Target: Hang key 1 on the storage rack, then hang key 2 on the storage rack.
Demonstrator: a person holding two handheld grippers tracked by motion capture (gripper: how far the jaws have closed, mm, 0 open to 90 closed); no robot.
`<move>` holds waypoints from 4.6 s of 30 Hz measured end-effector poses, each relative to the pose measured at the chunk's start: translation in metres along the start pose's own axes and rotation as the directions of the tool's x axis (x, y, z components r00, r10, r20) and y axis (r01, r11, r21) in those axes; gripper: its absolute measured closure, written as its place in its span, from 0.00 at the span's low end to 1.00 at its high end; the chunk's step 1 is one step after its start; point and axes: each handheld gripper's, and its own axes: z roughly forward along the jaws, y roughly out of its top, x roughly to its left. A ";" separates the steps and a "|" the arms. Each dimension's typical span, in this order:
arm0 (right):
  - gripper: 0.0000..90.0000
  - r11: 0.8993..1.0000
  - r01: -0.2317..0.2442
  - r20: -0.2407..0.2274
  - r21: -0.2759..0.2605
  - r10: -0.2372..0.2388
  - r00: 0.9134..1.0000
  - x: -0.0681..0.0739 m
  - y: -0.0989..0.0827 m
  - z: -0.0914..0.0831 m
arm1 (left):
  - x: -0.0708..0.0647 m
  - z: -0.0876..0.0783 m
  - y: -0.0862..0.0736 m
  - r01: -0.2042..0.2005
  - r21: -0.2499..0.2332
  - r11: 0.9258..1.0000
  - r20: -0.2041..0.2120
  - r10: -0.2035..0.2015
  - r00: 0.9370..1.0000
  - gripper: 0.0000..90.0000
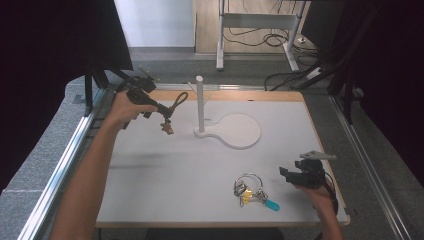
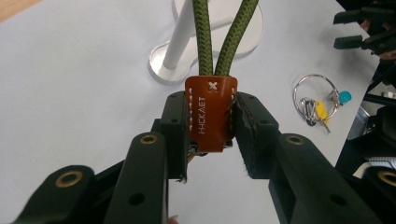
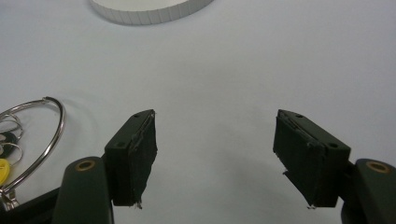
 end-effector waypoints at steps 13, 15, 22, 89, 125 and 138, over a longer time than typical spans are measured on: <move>0.33 1.000 -0.011 0.006 0.001 0.011 1.000 -0.001 0.000 0.000 | 0.020 -0.007 0.016 0.035 -0.026 0.999 0.016 -0.035 0.999 0.74; 0.33 1.000 -0.009 0.005 -0.002 0.009 1.000 -0.002 0.000 0.000 | 0.021 -0.008 0.017 0.035 -0.027 0.999 0.017 -0.035 0.999 0.74; 0.32 1.000 -0.007 0.004 -0.001 0.007 1.000 -0.002 0.000 0.000 | 0.027 -0.004 0.025 0.050 -0.023 0.999 0.026 -0.049 0.998 0.74; 0.32 1.000 0.021 0.006 -0.006 -0.021 1.000 0.004 0.002 -0.002 | -0.027 0.038 -0.038 -0.116 -0.023 0.993 -0.113 0.113 0.987 0.58; 0.34 0.998 0.067 -0.033 -0.015 -0.068 0.997 0.013 0.007 -0.004 | -0.078 0.082 -0.154 -0.153 -0.009 0.988 -0.158 0.150 0.976 0.54; 0.37 0.984 0.154 -0.096 0.086 -0.146 0.985 0.025 0.040 -0.009 | -0.083 0.073 -0.162 -0.160 -0.038 0.986 -0.157 0.152 0.976 0.49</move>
